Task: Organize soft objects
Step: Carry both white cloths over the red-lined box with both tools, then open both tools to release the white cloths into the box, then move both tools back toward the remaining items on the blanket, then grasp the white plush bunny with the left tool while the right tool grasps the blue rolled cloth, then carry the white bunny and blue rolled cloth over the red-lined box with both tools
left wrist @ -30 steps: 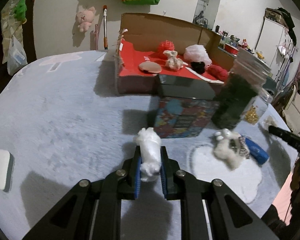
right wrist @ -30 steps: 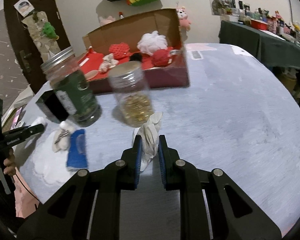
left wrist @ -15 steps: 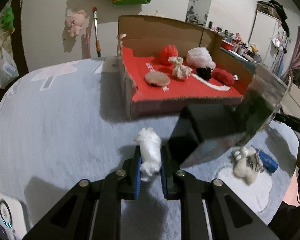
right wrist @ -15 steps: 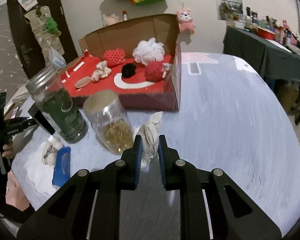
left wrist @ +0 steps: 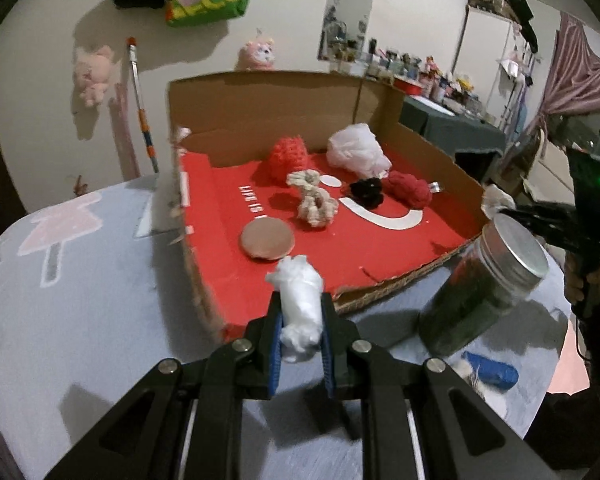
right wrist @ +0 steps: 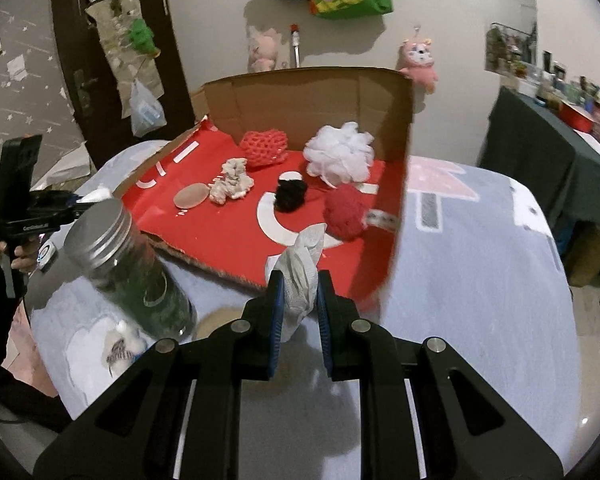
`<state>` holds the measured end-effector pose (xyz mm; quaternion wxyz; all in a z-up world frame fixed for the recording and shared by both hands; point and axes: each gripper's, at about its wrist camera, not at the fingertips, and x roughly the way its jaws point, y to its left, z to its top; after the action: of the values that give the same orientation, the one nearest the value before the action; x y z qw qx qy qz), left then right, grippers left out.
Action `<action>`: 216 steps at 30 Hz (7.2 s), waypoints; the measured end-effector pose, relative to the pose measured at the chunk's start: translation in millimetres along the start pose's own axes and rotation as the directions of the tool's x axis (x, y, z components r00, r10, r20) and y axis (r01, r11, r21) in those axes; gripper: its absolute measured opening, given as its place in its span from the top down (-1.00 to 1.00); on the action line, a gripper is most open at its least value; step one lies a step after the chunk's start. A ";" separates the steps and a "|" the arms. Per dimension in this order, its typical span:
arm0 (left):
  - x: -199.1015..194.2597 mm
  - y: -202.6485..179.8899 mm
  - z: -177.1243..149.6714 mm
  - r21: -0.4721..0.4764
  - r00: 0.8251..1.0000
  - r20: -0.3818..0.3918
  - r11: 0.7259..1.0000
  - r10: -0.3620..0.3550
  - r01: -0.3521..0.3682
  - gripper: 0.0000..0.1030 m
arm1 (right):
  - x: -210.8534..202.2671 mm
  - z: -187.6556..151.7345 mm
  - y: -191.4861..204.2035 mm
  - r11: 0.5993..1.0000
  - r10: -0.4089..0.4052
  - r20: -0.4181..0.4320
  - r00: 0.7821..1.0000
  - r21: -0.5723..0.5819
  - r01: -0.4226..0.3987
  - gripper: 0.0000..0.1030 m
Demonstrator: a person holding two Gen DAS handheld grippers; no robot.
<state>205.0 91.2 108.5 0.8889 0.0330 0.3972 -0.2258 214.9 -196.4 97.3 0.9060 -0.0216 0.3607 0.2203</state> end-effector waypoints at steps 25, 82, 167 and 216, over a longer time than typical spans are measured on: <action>104.5 -2.2 42.5 0.006 0.941 -0.321 0.994 0.103 -0.107 0.65 | 111.1 37.5 8.3 0.975 -0.215 -0.377 0.901 -0.131 0.178 0.70; -95.4 -124.0 -35.1 -0.059 0.944 0.301 0.991 0.135 -0.123 -1.00 | -103.0 -22.6 105.7 0.986 -0.161 0.156 0.975 -0.012 0.165 -0.66; -5.3 -143.2 -84.8 0.046 0.999 0.036 0.999 -0.016 0.015 -0.11 | -28.2 -100.4 116.4 0.997 0.048 0.043 0.998 -0.061 -0.045 0.58; -31.3 1.1 -111.7 -0.119 0.992 0.045 0.987 0.114 -0.108 -0.11 | -22.8 -110.4 11.7 0.990 -0.141 -0.027 0.990 0.026 0.141 0.58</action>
<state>110.0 130.5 54.8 0.9105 -0.0029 0.3840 -0.1533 124.2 -216.4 32.3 0.9149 -0.0372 0.3728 0.1503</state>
